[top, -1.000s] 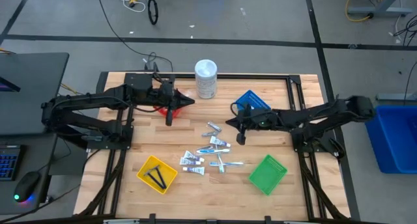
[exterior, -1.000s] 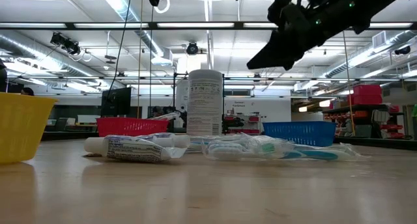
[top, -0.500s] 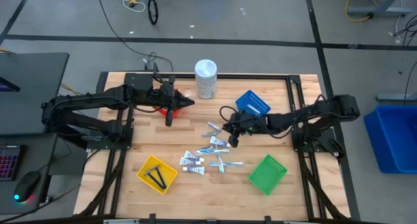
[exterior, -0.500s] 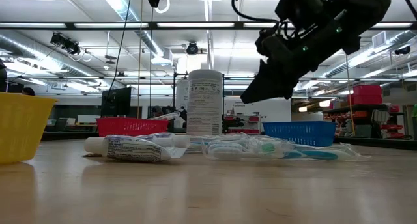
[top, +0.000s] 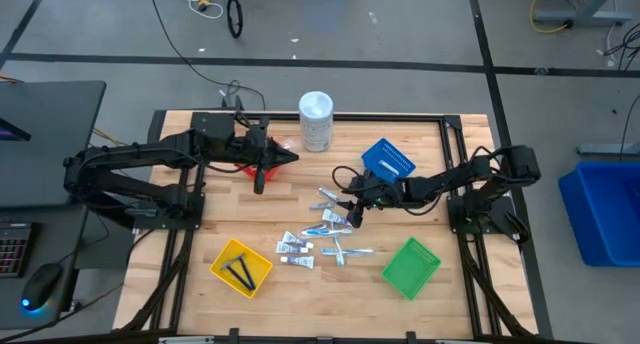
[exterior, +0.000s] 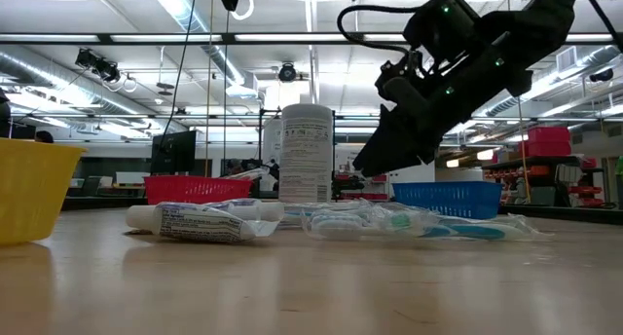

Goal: Pick & Place Travel size toiletries
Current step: Put the silver nail clipper into the blue basket

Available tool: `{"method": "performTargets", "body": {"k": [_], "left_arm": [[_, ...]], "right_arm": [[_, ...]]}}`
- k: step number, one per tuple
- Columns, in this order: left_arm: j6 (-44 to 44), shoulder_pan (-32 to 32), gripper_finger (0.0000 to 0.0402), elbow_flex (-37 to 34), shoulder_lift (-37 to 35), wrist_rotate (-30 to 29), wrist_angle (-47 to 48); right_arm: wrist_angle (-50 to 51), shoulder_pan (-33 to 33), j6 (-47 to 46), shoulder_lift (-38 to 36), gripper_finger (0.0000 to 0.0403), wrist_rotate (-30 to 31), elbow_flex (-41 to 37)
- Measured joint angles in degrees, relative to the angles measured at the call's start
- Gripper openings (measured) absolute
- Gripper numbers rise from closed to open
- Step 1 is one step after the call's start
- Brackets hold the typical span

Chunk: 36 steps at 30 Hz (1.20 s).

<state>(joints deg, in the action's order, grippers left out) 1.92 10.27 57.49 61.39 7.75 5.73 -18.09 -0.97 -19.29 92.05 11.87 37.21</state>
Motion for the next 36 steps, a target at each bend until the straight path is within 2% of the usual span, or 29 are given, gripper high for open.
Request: {"method": "performTargets", "body": {"k": [4,8,15,22,36], "left_arm": [[0.0,0.0,0.0007,0.0,0.0,0.0,0.0],[0.0,0.0,0.0007,0.0,0.0,-0.1,0.0],[0.0,0.0,0.0009,0.0,0.0,-0.2,0.0],[0.0,0.0,0.0004,0.0,0.0,-0.2,0.0],[-0.1,0.0,0.001,0.0,0.0,-0.2,0.0]], "right_arm": [[-0.6,0.8,-2.3,1.1,0.0235,0.0,0.0],[-1.2,1.8,-2.3,2.1,0.0233,0.0,0.0],[-3.3,3.1,3.6,3.7,0.0225,0.0,0.0],[-3.7,3.6,6.2,5.5,0.0238,-0.5,0.0],[-9.4,3.6,9.8,10.5,0.0232,-1.9,0.0]]}}
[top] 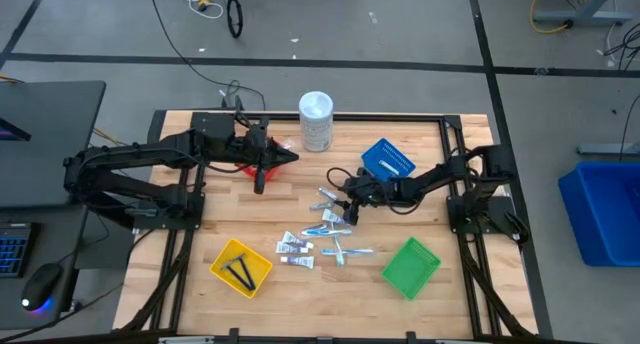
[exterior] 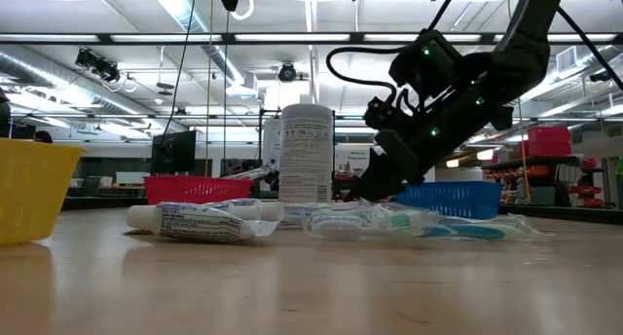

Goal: Pick & Place Travel size toiletries
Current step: Put the silver nail clipper into the blue basket

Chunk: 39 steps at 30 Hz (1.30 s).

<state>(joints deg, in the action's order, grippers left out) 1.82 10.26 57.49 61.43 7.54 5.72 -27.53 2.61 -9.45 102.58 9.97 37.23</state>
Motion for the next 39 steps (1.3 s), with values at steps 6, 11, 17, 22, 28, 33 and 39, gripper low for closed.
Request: {"method": "performTargets", "body": {"k": [6,11,17,22,28,33,39], "left_arm": [[-0.1,0.0,0.0004,0.0,0.0,0.0,0.0],[-0.1,0.0,0.001,0.0,0.0,0.0,0.0],[-0.1,0.0,0.0004,0.0,0.0,0.0,0.0],[-0.1,0.0,0.001,0.0,0.0,0.0,0.0],[-0.1,0.0,0.0005,0.0,0.0,0.0,0.0],[-0.1,0.0,0.0011,0.0,0.0,0.0,0.0],[0.3,0.0,0.0005,0.0,0.0,0.0,0.0]], "right_arm": [[0.2,0.0,0.5,0.6,0.0228,0.0,0.0],[0.4,0.4,2.4,0.6,0.0215,0.0,0.0],[-0.3,2.2,3.3,0.6,0.0211,-0.1,0.0],[-1.4,2.8,3.3,0.6,0.0215,-1.2,0.0],[-1.4,2.8,3.4,0.6,0.0207,-2.1,0.0],[-1.5,2.9,3.5,0.6,0.0203,-2.1,0.0],[-3.1,2.9,3.5,3.0,0.0219,-2.6,0.0]]}}
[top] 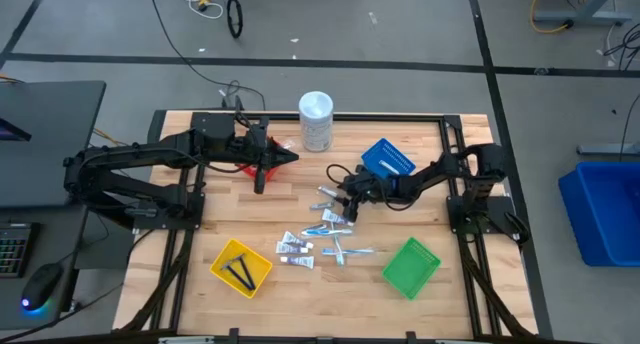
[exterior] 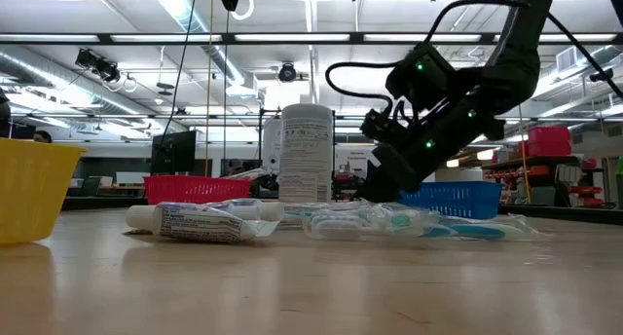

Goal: Pick & Place Travel size toiletries
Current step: Put the silver nail clipper into the blue basket

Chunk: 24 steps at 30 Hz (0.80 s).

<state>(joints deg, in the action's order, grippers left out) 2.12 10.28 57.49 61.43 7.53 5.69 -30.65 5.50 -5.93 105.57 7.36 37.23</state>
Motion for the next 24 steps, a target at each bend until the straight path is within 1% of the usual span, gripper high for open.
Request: {"method": "performTargets", "body": {"k": [4,8,11,16,21,24], "left_arm": [[0.0,0.0,0.0012,0.0,0.0,0.0,0.0],[-0.2,0.0,0.0007,0.0,0.0,0.0,0.0],[-0.2,0.0,0.0005,0.0,0.0,-0.2,0.0],[0.1,0.0,0.0012,0.0,0.0,-0.4,0.0],[0.1,0.0,0.0005,0.0,0.0,-0.4,0.0],[0.1,0.0,0.0007,0.0,0.0,-0.5,0.0]], "right_arm": [[-1.4,0.0,-0.4,1.2,0.0227,-0.1,0.0],[-1.7,0.0,-0.5,1.2,0.022,-0.1,0.0],[-1.6,0.0,-0.4,1.2,0.0206,-0.2,0.0],[0.1,0.0,1.0,1.2,0.0178,-1.7,0.0],[0.4,0.0,1.1,1.2,0.0146,-1.8,0.1],[-0.1,0.0,1.0,1.2,0.0128,-1.8,0.1]]}}
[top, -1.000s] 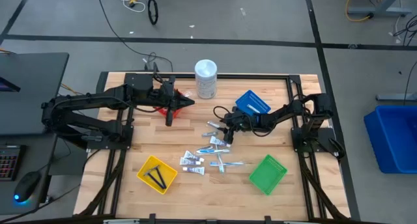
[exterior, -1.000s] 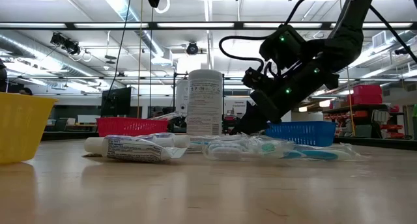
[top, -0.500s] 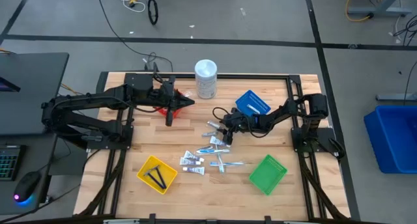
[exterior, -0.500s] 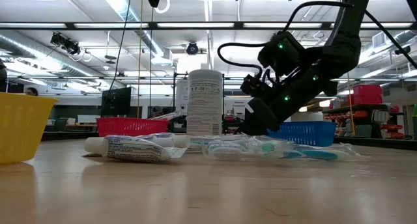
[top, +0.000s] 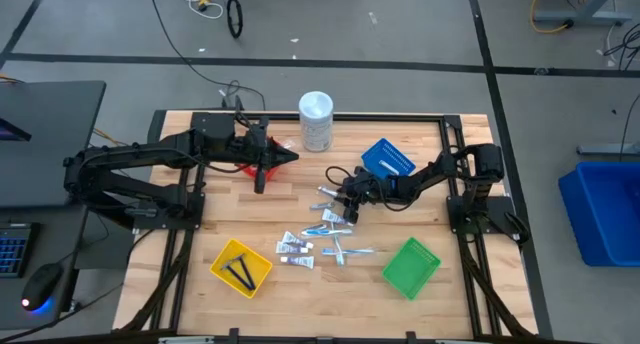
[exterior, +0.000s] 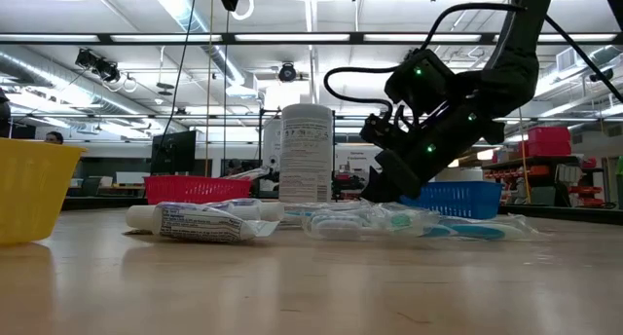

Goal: Pick & Place Travel size toiletries
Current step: Put the silver nail clipper into the blue basket

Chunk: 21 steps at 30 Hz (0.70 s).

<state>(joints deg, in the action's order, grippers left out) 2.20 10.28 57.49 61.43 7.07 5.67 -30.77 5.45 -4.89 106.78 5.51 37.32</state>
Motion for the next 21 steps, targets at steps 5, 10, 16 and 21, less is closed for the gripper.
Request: {"method": "performTargets", "body": {"k": [5,10,16,21], "left_arm": [[0.0,0.0,0.0011,0.0,0.0,0.0,0.0],[0.1,0.0,0.0005,0.0,0.0,0.0,0.0],[0.0,0.0,0.0015,0.0,0.0,0.0,0.0],[0.0,0.0,0.0006,0.0,0.0,0.0,0.0]], "right_arm": [[-0.1,0.0,-0.1,0.0,0.0098,-0.2,0.0],[-0.3,0.0,-0.2,0.0,0.0076,-0.4,0.0],[-1.5,-0.4,-0.7,0.0,0.0073,-3.6,-0.1],[-2.5,-1.2,-3.1,-1.3,0.0069,-3.4,-0.1]]}}
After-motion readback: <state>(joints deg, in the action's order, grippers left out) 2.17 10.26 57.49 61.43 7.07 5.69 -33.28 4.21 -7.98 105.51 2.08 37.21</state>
